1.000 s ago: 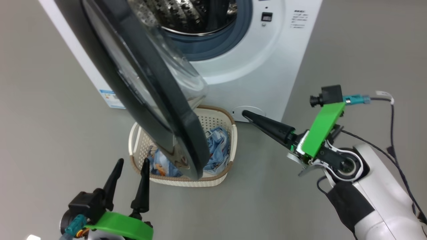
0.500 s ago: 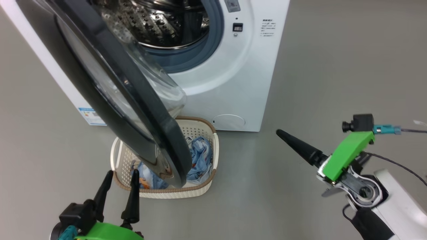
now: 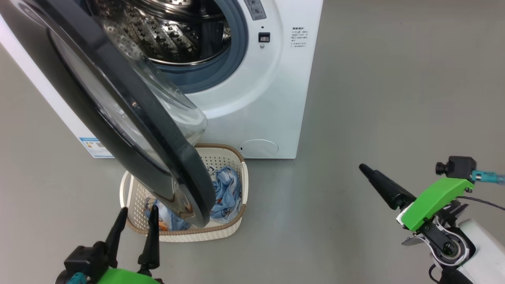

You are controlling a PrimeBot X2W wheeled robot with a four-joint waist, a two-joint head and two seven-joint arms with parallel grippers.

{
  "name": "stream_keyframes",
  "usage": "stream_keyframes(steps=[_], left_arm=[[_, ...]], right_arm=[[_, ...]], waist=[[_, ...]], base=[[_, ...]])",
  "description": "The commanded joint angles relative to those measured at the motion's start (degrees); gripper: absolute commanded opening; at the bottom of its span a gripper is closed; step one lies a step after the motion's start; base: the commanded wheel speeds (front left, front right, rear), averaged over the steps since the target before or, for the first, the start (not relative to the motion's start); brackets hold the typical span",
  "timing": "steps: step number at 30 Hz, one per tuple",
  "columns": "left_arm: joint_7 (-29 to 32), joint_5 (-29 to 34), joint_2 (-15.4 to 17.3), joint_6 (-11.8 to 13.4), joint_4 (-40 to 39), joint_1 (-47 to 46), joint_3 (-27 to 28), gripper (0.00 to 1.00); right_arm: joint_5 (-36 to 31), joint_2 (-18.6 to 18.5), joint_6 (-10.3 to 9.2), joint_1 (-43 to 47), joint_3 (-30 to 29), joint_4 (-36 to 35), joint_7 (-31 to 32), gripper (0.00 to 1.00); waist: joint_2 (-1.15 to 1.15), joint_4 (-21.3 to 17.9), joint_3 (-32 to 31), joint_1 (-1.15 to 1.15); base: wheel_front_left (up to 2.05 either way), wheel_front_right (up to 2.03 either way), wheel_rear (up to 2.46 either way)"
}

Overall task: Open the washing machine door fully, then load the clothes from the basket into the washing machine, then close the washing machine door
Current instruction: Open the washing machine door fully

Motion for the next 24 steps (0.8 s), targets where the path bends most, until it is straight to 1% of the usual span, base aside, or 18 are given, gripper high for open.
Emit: stream_keyframes(steps=[1,2,3,6,10,13,16,19,24], left_arm=[[-0.37,0.53,1.15,-0.09,-1.51,-0.39,2.08,1.00],[-0.37,0.51,1.17,-0.09,-1.47,-0.31,2.14,1.00],[-0.37,0.47,1.21,-0.09,-1.37,-0.18,2.24,1.00],[-0.37,0.32,1.22,-0.09,-1.22,-0.19,2.32,1.00],[-0.37,0.15,1.26,-0.09,-1.03,-0.37,2.26,1.00],[-0.37,0.02,1.31,-0.09,-0.94,-0.34,2.29,1.00],[-0.37,-0.03,1.31,-0.09,-0.84,-0.21,2.29,1.00],[-0.37,0.03,1.30,-0.09,-0.80,0.01,2.35,1.00],[-0.37,0.24,1.25,-0.09,-0.89,0.22,2.33,1.00]], right_arm=[[-1.34,-1.31,0.58,0.74,1.09,-1.64,-1.94,1.00],[-1.59,-1.50,0.58,0.94,1.43,-1.94,-3.74,1.00],[-2.16,-1.98,0.58,1.25,2.14,-2.29,-7.33,1.00],[-3.44,-3.01,0.58,1.54,3.86,-2.66,-12.56,1.00],[-6.03,-4.65,0.58,1.48,7.55,-2.14,-19.39,1.00],[-8.60,-5.78,0.58,1.00,10.27,-1.05,-22.23,1.00],[-11.57,-6.13,0.58,0.52,11.21,1.18,-23.29,1.00],[-16.44,-5.35,0.58,0.21,7.75,2.74,-23.42,1.00],[-26.28,-2.53,0.58,2.22,-1.68,3.49,-23.45,1.00]], waist=[[0.00,-0.19,-0.10,0.00],[0.00,-0.30,-0.15,0.00],[0.00,-0.42,-0.23,0.00],[0.00,-0.42,-0.34,0.00],[0.00,-0.24,-0.38,0.00],[0.00,-0.09,-0.48,0.00],[0.00,0.09,-0.65,0.00],[0.00,0.12,-0.83,0.00],[0.00,0.34,-1.09,0.00]], base=[[0.00,0.00,0.00],[0.00,0.00,0.00],[0.00,0.00,0.00],[0.00,0.00,0.00],[0.00,0.00,0.00],[0.00,0.00,0.00],[0.00,0.00,0.00],[0.00,0.00,0.00],[0.00,0.00,0.00]])
